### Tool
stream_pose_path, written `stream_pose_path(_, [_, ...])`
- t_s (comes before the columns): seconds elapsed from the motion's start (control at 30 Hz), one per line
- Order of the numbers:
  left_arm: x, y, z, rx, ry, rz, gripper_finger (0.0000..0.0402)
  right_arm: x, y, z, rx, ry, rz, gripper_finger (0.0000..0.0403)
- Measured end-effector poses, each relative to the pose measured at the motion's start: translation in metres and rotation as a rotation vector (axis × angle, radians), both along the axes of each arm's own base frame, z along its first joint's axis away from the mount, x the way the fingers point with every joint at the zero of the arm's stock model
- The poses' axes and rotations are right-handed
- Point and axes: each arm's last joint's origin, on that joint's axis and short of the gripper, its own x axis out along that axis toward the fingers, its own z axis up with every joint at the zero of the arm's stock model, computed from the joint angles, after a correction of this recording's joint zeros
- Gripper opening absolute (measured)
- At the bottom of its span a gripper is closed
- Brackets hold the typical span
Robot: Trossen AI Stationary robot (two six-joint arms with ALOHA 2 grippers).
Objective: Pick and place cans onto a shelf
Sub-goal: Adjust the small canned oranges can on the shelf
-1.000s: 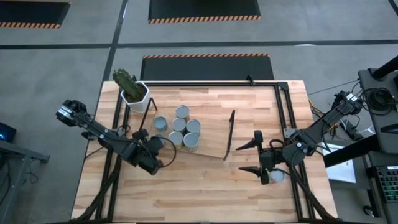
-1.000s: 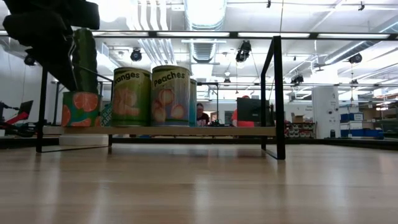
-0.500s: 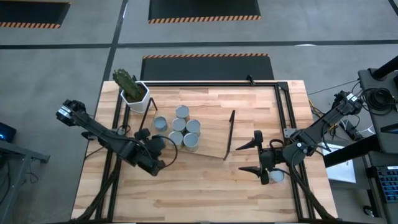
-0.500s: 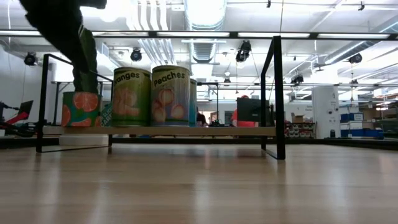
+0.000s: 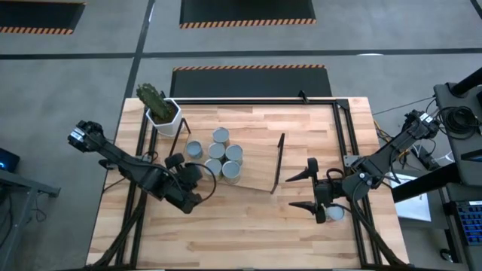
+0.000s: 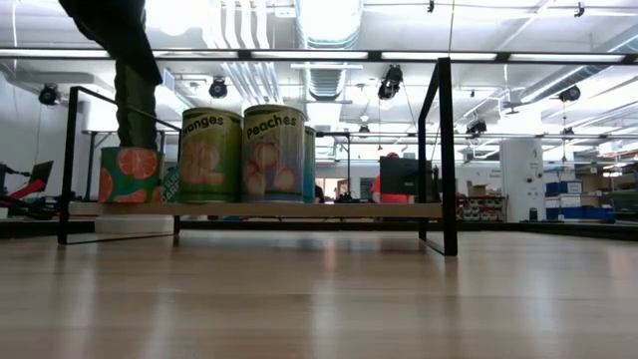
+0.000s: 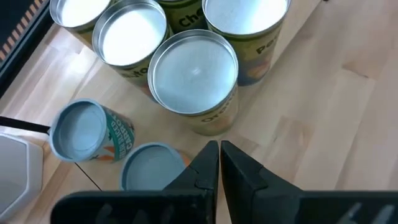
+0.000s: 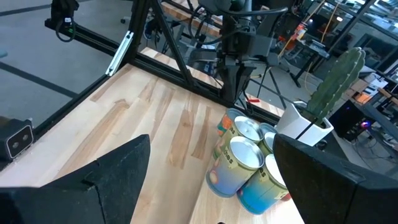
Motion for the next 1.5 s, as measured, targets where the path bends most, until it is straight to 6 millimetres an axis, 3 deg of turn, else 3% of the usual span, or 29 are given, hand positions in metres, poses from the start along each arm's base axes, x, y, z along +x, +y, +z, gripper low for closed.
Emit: stream_pose_path(1.5, [0.0021,0.0006,0.0006,0.036,-0.046,0.018,0.0,0.0,0.0,0.0,-0.01,-0.001,0.002,0.0327])
